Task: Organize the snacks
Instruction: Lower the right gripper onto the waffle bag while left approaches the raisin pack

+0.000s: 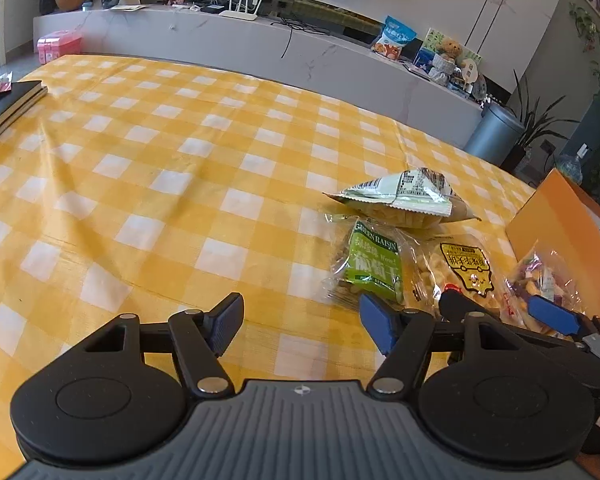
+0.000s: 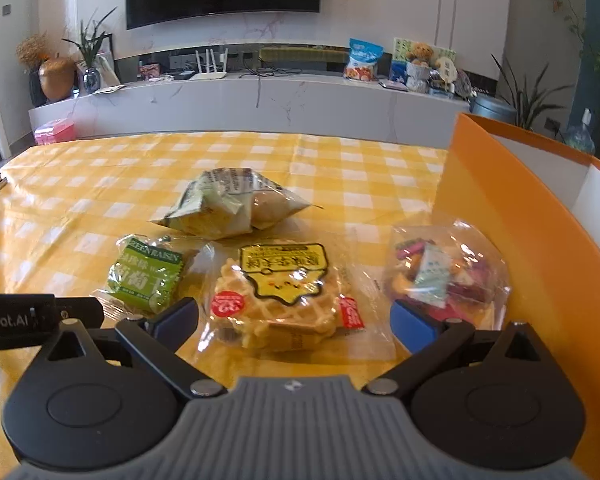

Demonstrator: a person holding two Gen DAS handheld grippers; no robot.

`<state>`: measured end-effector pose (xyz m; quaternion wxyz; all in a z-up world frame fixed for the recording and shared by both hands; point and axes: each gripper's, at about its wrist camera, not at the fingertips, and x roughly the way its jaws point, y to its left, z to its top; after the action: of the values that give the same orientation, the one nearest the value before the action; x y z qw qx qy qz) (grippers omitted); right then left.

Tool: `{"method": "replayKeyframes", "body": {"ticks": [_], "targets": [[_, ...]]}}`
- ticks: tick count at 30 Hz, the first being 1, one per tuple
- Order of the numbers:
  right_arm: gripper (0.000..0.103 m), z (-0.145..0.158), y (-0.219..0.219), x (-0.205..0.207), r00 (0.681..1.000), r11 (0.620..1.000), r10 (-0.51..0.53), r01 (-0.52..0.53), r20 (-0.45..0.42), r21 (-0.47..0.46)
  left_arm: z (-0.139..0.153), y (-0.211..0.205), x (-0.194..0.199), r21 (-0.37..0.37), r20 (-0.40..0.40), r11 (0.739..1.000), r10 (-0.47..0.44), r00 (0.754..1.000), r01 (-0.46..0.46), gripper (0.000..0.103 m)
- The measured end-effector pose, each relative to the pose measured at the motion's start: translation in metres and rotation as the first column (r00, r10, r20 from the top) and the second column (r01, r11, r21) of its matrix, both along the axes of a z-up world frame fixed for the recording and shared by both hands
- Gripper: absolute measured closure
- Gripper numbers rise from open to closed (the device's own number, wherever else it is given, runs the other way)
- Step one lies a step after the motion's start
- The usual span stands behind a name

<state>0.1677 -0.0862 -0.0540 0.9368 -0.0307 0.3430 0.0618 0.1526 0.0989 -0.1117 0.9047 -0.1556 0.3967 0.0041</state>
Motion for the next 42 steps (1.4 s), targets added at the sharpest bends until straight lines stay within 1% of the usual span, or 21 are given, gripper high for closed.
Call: {"method": "replayKeyframes", "body": {"ticks": [3, 5, 7, 8, 11, 13, 15, 18, 22, 24, 27, 29, 31, 33, 34, 36, 38, 39, 42], "targets": [[0.004, 0.002, 0.001, 0.004, 1.0, 0.999, 0.021, -0.021, 0.012, 0.029, 0.005, 0.007, 0.0, -0.042, 0.003, 0.999, 0.02, 1.0, -0.02, 0.025], [0.006, -0.001, 0.001, 0.008, 1.0, 1.0, 0.015, -0.015, -0.007, 0.022, 0.008, 0.01, 0.0, -0.075, 0.012, 0.997, 0.024, 1.0, -0.023, 0.025], [0.011, -0.009, 0.001, 0.013, 0.999, 1.0, -0.005, 0.005, -0.048, 0.006, 0.009, 0.011, 0.001, -0.09, 0.014, 0.996, 0.025, 1.0, -0.024, 0.025], [0.012, -0.013, 0.0, 0.015, 0.997, 1.0, -0.015, 0.016, -0.07, 0.01, 0.009, 0.011, 0.0, -0.089, 0.015, 0.996, 0.025, 1.0, -0.024, 0.025], [0.012, -0.016, -0.007, 0.019, 0.994, 0.997, -0.034, 0.04, -0.102, 0.062, 0.009, 0.009, 0.001, -0.066, 0.009, 0.998, 0.021, 1.0, -0.021, 0.025], [0.014, -0.016, -0.008, 0.019, 0.994, 0.997, -0.032, 0.039, -0.109, 0.063, 0.009, 0.007, 0.001, -0.056, 0.005, 0.998, 0.02, 1.0, -0.02, 0.025], [0.021, -0.017, -0.008, 0.018, 0.993, 0.998, -0.028, 0.035, -0.113, 0.06, 0.012, 0.005, 0.001, -0.054, 0.002, 0.998, 0.021, 1.0, -0.021, 0.025], [0.027, -0.015, -0.007, 0.013, 0.993, 0.999, -0.013, 0.019, -0.12, 0.046, 0.019, 0.003, -0.003, -0.047, 0.017, 0.999, 0.007, 1.0, -0.006, 0.025], [0.028, -0.011, -0.006, 0.003, 0.986, 0.999, 0.016, -0.01, -0.168, 0.033, 0.033, -0.001, -0.01, 0.015, 0.055, 1.0, 0.003, 0.998, -0.004, 0.025], [0.028, -0.009, -0.006, -0.003, 0.979, 0.999, 0.032, -0.025, -0.202, 0.037, 0.036, 0.0, -0.013, 0.02, 0.062, 1.0, 0.008, 0.998, -0.009, 0.025], [0.027, -0.004, -0.005, -0.012, 0.965, 0.997, 0.067, -0.055, -0.255, 0.055, 0.037, 0.002, -0.014, 0.006, 0.054, 1.0, 0.011, 0.998, -0.012, 0.025], [0.025, -0.001, -0.007, -0.016, 0.962, 0.995, 0.074, -0.056, -0.264, 0.077, 0.038, 0.003, -0.014, 0.006, 0.056, 1.0, 0.015, 0.998, -0.015, 0.025], [0.023, -0.001, -0.011, -0.015, 0.965, 0.994, 0.06, -0.034, -0.257, 0.102, 0.038, 0.003, -0.014, 0.011, 0.056, 1.0, 0.016, 0.998, -0.016, 0.025], [0.014, -0.002, -0.015, -0.013, 0.967, 0.992, 0.046, -0.014, -0.251, 0.129, 0.038, 0.003, -0.014, 0.014, 0.054, 1.0, 0.014, 0.998, -0.015, 0.025], [0.013, -0.003, -0.017, -0.011, 0.968, 0.99, 0.041, -0.006, -0.246, 0.141, 0.037, 0.002, -0.013, 0.013, 0.051, 1.0, 0.013, 0.999, -0.014, 0.025], [0.006, -0.007, -0.018, -0.01, 0.978, 0.987, 0.029, 0.004, -0.208, 0.16, 0.035, 0.002, -0.012, 0.004, 0.042, 1.0, 0.006, 0.999, -0.006, 0.025], [0.003, -0.012, -0.014, -0.008, 0.98, 0.991, 0.027, 0.0, -0.195, 0.137, 0.032, 0.001, -0.011, -0.018, 0.035, 1.0, -0.009, 0.999, 0.009, 0.025], [0.003, -0.013, -0.012, -0.007, 0.983, 0.993, 0.032, -0.01, -0.179, 0.119, 0.031, 0.0, -0.011, -0.024, 0.034, 1.0, -0.014, 0.999, 0.015, 0.025], [0.003, -0.014, -0.007, -0.004, 0.987, 0.995, 0.032, -0.016, -0.159, 0.1, 0.03, -0.004, -0.01, -0.014, 0.029, 1.0, -0.023, 0.999, 0.024, 0.025]]}}
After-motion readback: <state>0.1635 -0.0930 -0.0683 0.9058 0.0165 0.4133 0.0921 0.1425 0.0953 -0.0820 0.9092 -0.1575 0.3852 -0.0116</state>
